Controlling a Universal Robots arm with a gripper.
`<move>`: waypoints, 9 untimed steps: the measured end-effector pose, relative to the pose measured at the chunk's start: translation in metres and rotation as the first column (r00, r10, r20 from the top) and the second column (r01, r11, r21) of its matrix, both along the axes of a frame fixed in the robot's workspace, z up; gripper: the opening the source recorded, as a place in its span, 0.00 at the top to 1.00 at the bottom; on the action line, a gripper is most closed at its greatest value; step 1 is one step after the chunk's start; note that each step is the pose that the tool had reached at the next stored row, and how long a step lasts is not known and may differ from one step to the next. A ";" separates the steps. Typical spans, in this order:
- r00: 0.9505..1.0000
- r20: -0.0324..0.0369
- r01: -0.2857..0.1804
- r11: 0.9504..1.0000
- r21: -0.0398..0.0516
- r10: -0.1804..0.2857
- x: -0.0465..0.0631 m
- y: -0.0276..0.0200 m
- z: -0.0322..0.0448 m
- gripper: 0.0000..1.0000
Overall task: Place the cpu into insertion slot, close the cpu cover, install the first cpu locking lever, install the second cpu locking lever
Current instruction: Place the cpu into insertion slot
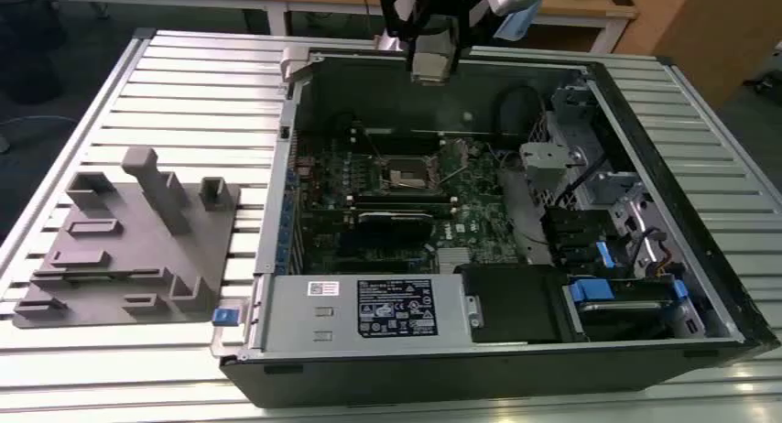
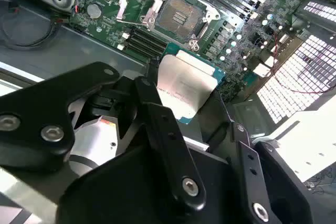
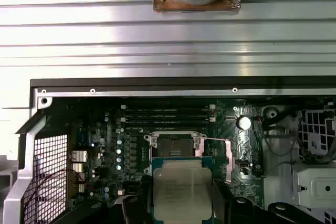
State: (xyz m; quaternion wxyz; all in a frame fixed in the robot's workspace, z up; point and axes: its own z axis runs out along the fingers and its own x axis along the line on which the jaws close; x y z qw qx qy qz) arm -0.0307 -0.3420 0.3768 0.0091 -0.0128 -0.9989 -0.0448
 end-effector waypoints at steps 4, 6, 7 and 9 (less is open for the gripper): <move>1.000 0.000 0.000 1.000 0.000 0.000 0.000 0.0000 -0.0001 0.46; 1.000 0.000 0.000 1.000 0.000 0.000 0.000 0.0000 -0.0004 0.46; 1.000 0.000 0.000 1.000 0.000 0.000 0.000 0.0000 -0.0006 0.46; 1.000 0.000 0.000 1.000 0.000 0.000 0.000 0.0000 -0.0012 0.46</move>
